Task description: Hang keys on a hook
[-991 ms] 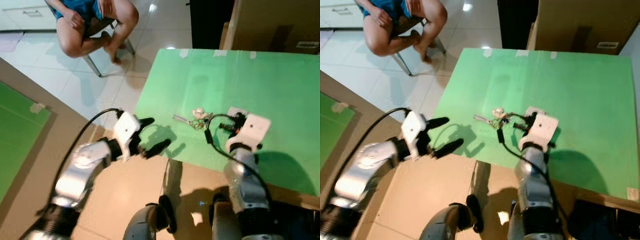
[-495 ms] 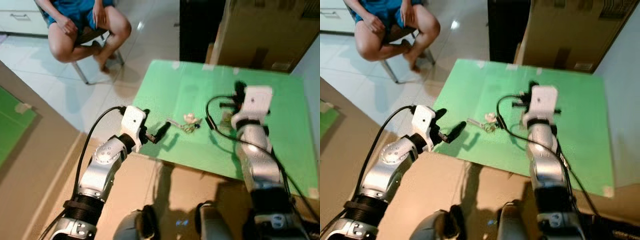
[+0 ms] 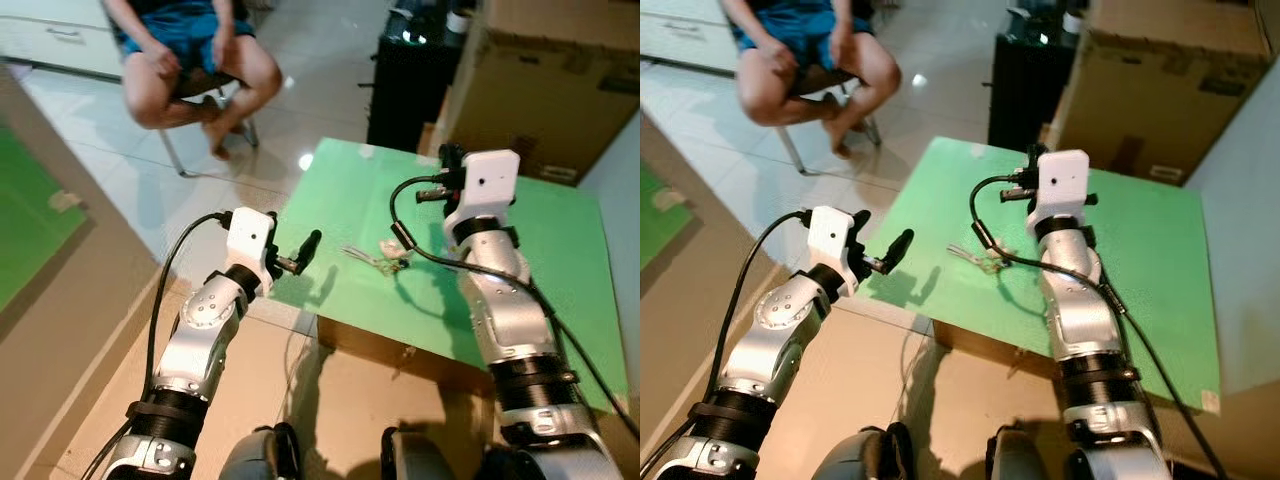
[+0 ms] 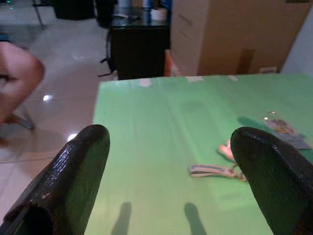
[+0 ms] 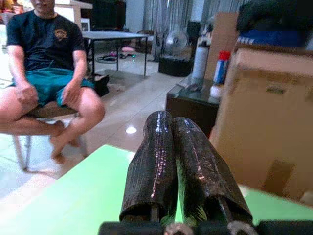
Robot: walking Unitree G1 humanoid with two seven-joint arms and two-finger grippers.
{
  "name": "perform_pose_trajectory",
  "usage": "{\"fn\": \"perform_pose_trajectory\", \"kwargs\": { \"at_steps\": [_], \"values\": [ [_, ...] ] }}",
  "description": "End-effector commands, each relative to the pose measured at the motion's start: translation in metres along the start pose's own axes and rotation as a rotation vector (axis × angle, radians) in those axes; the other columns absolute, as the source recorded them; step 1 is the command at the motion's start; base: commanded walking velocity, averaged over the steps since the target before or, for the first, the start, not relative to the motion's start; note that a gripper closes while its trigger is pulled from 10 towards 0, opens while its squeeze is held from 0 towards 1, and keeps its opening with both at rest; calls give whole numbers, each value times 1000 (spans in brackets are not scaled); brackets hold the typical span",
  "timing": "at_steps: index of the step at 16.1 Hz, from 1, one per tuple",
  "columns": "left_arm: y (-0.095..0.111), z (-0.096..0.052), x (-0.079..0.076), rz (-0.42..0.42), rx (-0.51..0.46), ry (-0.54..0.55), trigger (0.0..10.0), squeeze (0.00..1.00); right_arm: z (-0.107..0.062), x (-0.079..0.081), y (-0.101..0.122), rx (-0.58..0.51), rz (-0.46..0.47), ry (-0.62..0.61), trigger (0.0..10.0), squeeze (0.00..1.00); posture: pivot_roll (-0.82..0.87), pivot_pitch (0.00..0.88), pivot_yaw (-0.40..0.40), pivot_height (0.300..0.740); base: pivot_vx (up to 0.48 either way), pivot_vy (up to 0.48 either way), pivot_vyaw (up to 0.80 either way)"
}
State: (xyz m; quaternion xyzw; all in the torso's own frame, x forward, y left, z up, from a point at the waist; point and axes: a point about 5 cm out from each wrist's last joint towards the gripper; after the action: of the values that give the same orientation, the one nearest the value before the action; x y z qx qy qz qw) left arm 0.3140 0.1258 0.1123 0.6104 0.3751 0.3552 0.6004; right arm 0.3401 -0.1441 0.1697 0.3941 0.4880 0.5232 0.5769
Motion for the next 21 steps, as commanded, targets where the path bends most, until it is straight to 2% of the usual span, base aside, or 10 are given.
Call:
{"fn": "perform_pose_trajectory", "kwargs": {
  "at_steps": [1,3,4,6,9,15,21],
  "values": [
    [-4,-5,5,10,19,18,10000,0,-7,-3,-18,81,24,-42,10000,0,-127,108,66,740,0,0,0],
    [-5,-13,11,46,39,6,10000,0,-16,-8,-37,150,47,-139,10000,0,-128,116,98,740,0,0,0],
    [-5,-13,12,48,41,1,10000,0,-17,-8,-38,154,45,-147,10000,0,-128,117,100,740,0,0,0],
    [-3,-13,12,89,43,-28,10000,0,-28,-18,-51,206,49,-252,10000,0,-134,120,116,740,0,0,0],
    [-1,-13,9,94,28,-68,10000,0,-40,-26,-62,246,68,-336,10000,0,-147,129,123,740,109,-205,0],
    [-2,-14,3,117,31,-114,10000,0,-48,-28,-69,279,84,-366,10000,0,-159,149,129,740,322,-352,0],
    [-1,-14,4,101,39,-122,10000,0,-43,-33,-72,292,91,-353,10000,0,-156,166,143,740,0,0,0]
  ]
}}
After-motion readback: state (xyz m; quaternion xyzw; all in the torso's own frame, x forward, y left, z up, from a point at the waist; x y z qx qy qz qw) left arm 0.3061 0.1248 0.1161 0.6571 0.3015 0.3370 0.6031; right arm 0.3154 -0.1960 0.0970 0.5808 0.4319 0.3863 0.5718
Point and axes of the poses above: a point about 5 cm out from each wrist's last joint towards the gripper, its own z axis pointing out of the wrist towards the gripper, its own y axis along the axis of the wrist's last joint, x = y × z, and after that the axes turned 3 degrees about -z, right-handed
